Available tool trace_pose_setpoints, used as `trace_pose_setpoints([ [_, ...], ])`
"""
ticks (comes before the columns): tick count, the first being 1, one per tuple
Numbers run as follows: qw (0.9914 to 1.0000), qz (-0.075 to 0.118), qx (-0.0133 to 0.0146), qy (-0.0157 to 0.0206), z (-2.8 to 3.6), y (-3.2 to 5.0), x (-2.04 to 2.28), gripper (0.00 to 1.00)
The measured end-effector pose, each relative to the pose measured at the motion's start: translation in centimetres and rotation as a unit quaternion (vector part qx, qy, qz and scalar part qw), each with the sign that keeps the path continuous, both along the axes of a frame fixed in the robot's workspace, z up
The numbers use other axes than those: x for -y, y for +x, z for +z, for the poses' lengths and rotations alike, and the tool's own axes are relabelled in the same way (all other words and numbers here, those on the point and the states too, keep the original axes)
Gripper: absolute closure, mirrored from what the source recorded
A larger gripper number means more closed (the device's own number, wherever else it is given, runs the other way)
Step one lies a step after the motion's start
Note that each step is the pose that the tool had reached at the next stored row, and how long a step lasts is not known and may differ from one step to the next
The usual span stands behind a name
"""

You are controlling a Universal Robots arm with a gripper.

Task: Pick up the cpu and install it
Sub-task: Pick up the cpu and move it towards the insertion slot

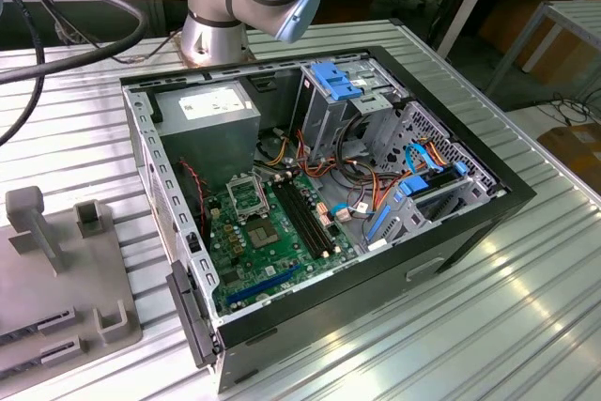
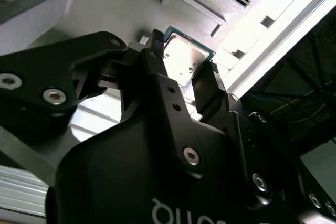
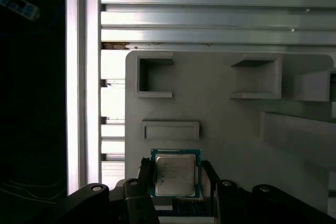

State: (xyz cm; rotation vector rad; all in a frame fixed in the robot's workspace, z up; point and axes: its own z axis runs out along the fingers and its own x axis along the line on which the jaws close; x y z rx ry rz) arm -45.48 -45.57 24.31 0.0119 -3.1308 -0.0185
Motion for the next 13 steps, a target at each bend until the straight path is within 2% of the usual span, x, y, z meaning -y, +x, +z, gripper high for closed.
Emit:
trace_pose_setpoints([
  [13,1.00000,0.000,-0.0002,-0.0001,0.55,0.00,0.00,0.53],
])
